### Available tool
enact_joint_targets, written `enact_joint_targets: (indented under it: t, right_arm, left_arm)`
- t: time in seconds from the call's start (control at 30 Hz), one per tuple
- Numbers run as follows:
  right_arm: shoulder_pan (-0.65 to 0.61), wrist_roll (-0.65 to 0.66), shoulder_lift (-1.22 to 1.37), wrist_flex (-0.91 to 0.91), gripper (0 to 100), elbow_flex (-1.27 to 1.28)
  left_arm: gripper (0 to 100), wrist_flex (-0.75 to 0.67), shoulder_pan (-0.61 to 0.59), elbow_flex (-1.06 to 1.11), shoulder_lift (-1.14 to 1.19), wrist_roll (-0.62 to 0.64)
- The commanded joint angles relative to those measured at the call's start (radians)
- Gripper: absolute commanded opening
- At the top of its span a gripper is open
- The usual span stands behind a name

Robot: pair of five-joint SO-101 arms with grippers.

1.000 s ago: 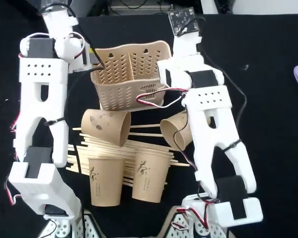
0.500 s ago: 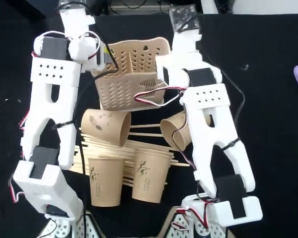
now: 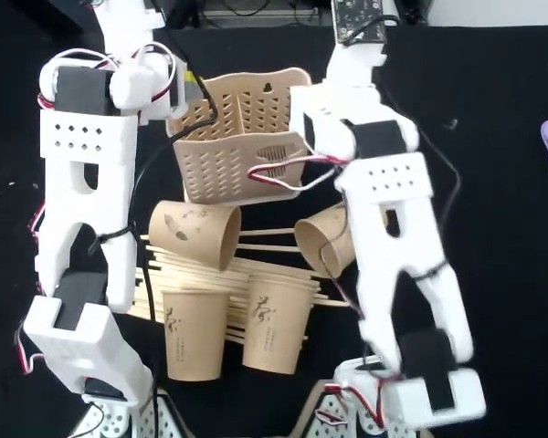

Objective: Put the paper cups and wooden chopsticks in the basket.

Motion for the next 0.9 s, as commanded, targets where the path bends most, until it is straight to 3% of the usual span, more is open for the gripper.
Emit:
enact_joint_targets:
  t: [0.0,0.1,0.2,0.3,0.4,0.6,0.67,0.87]
  right_arm:
    - [0.015,-0.003,-0.228,0.084,25.4,-0.05]
    - [0.08,0.043,-0.354,0.209,25.4,-0.05]
    - [0.137,0.157,-0.443,0.338,25.4,-0.01]
    - [0.144,0.284,-0.51,0.44,25.4,0.116]
    - [0.133,0.4,-0.584,0.448,25.4,0.32]
    - [0.008,0.512,-0.759,0.279,25.4,0.776]
    - [-0.002,0.52,-0.805,0.213,25.4,0.889]
    - [0.002,0.54,-0.878,0.107,25.4,1.052]
  left_arm:
    - [24,0.015,-0.03,-0.059,-0.028,-0.003]
    - [24,0.029,-0.068,-0.071,-0.04,-0.003]
    - [24,0.149,-0.111,-0.113,-0.098,-0.005]
    - [24,0.167,-0.17,-0.061,-0.17,-0.051]
    - [24,0.166,-0.249,0.053,-0.27,-0.126]
    - [24,0.161,-0.269,0.515,-0.431,-0.203]
    - [24,0.117,-0.269,0.687,-0.471,-0.21]
    - [24,-0.222,-0.306,1.178,-0.601,-0.153]
